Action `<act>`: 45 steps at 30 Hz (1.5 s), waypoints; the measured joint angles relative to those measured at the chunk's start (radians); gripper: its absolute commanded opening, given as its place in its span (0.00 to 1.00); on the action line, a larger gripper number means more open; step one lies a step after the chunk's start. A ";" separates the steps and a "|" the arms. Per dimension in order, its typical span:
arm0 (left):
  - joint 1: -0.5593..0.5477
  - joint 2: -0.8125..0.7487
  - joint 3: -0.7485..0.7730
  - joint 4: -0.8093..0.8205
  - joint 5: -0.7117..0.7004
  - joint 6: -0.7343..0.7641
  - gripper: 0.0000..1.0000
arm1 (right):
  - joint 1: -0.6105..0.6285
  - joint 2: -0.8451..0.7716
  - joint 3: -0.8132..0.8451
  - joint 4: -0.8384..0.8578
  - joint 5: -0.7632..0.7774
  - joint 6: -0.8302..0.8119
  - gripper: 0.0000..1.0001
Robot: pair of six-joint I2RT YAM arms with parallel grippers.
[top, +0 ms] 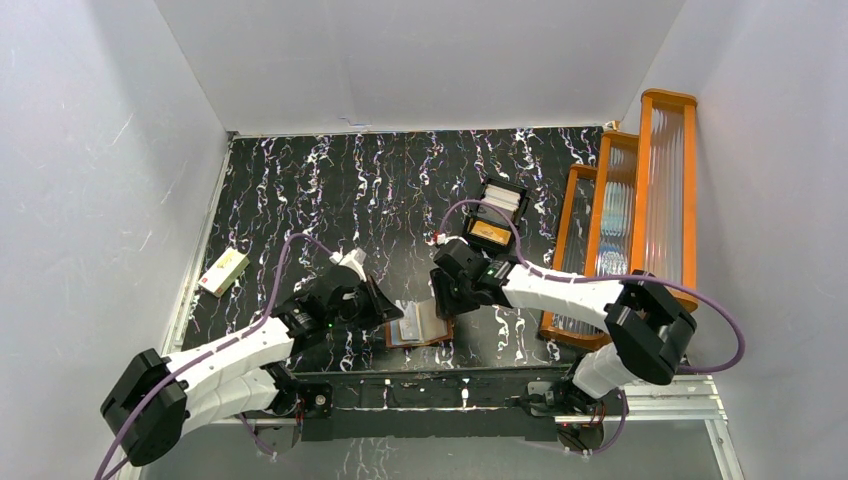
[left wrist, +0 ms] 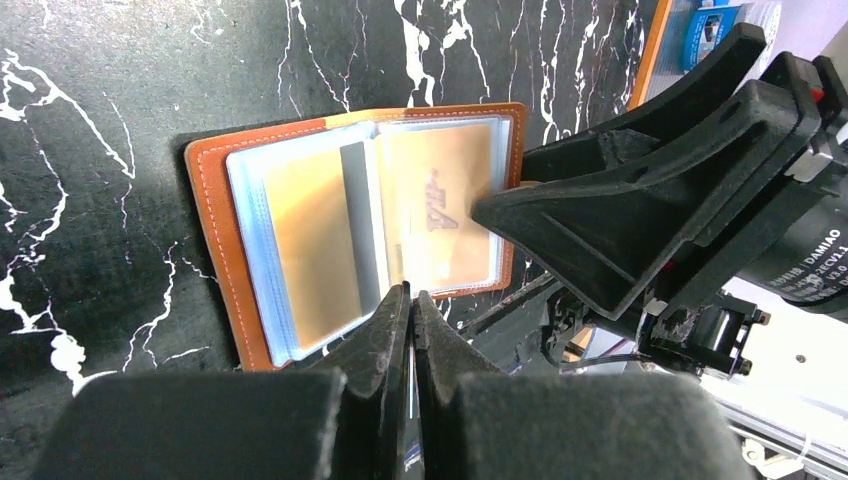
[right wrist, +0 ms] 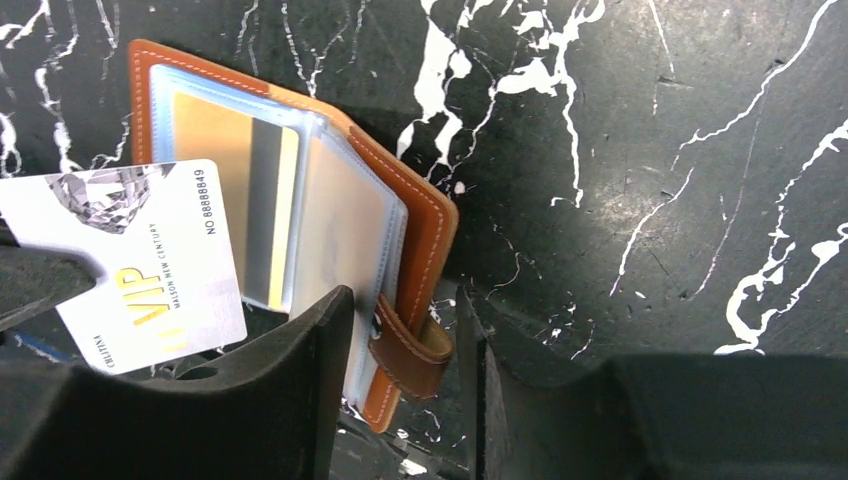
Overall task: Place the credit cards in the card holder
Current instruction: Insert the credit card into the card holder.
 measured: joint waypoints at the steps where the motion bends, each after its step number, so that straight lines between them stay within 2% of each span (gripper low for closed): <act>1: 0.000 0.007 -0.002 0.013 0.002 0.001 0.00 | 0.000 0.007 -0.001 0.000 0.006 0.000 0.47; 22: 0.007 0.208 -0.045 0.250 0.064 0.011 0.00 | 0.000 -0.002 -0.132 0.111 0.034 0.035 0.40; 45: 0.019 0.380 0.009 0.298 0.099 0.098 0.00 | 0.000 -0.013 -0.153 0.142 0.033 0.035 0.40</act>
